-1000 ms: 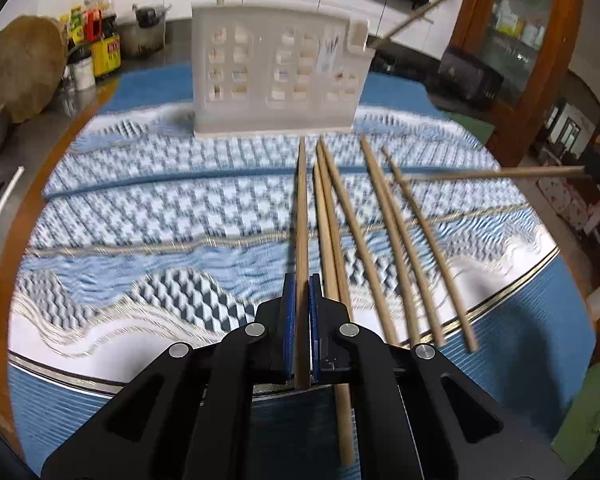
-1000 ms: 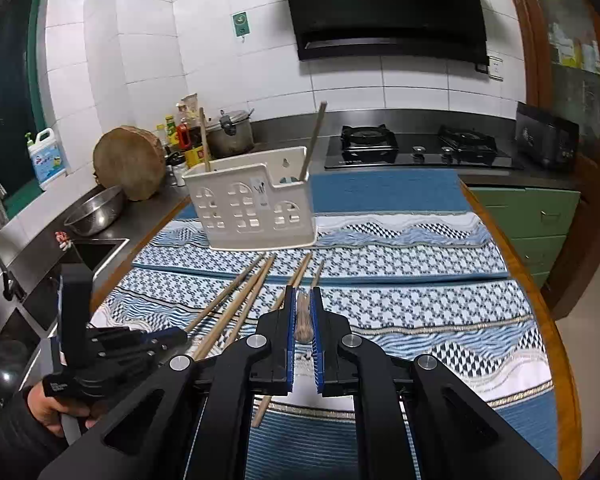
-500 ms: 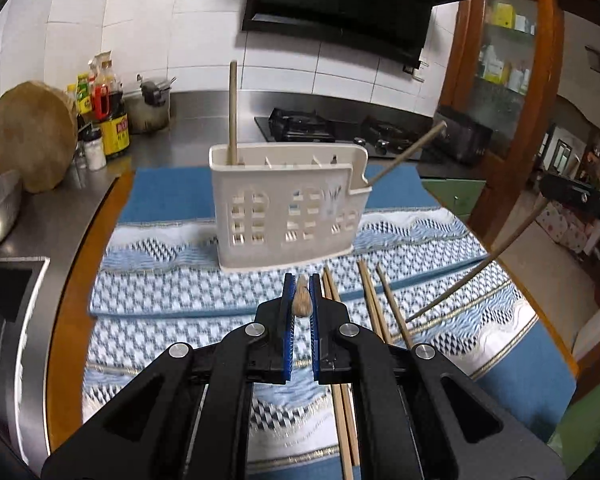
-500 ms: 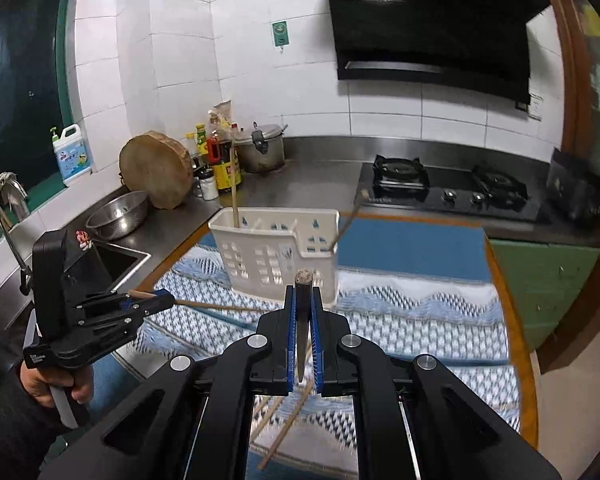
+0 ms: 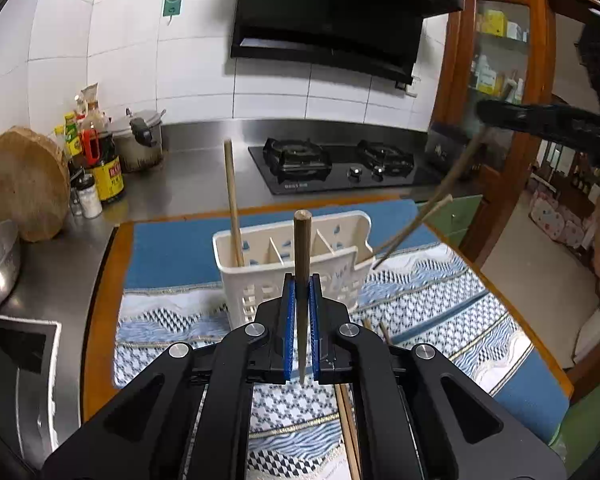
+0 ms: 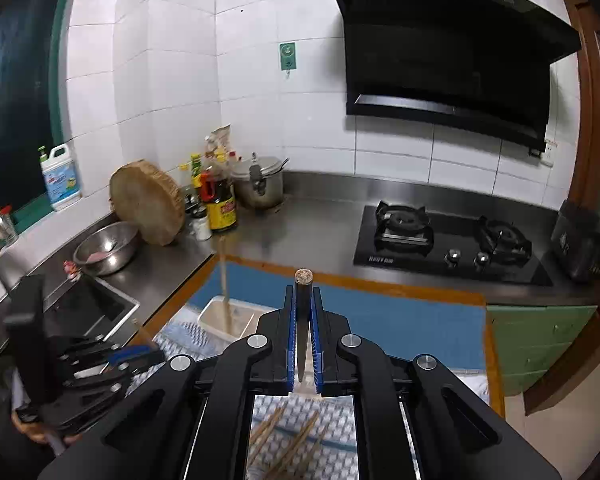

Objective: Organize utensils
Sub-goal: 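Carry both chopsticks over the white caddy and release them inside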

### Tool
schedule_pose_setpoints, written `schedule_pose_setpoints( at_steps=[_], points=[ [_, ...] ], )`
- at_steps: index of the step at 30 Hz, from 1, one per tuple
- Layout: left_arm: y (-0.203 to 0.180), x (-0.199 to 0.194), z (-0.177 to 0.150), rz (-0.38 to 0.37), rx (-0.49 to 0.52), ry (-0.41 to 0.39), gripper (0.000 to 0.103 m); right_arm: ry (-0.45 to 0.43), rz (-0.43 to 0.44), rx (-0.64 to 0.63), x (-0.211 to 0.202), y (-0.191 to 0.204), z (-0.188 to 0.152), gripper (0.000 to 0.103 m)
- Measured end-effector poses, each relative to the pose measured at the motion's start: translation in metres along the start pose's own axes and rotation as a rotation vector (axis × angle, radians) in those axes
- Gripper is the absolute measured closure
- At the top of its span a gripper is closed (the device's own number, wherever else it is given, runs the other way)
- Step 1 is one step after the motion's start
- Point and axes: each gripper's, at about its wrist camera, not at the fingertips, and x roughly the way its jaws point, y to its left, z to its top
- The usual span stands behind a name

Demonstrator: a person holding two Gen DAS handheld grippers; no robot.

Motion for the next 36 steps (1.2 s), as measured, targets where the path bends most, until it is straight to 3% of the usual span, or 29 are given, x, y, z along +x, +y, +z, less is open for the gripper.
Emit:
schedule_pose_setpoints(
  at_steps=[5,14,18,28,32,36],
  points=[
    [0.005,-0.024,0.036,0.002,0.005,-0.074,0.097,0.034,-0.013,0.009,0.034,-0.002,0.009,0.096],
    [0.016,-0.046,0.100,0.095,0.009,-0.223,0.097,0.141,-0.006,0.028,0.082,-0.013,-0.011,0.096],
    [0.025,-0.021,0.105,0.122,-0.016,-0.192,0.097,0.159,-0.011,0.017,0.089,-0.013,-0.020,0.096],
    [0.048,0.048,0.079,0.126,-0.080,-0.035,0.097,0.173,-0.020,0.017,0.094,-0.020,-0.029,0.095],
    [0.050,0.050,0.072,0.139,-0.087,-0.027,0.095,0.149,-0.030,0.014,0.083,-0.022,-0.027,0.079],
    [0.047,0.039,0.071,0.140,-0.088,-0.038,0.095,0.121,-0.035,0.011,0.062,-0.022,-0.028,0.071]
  ],
)
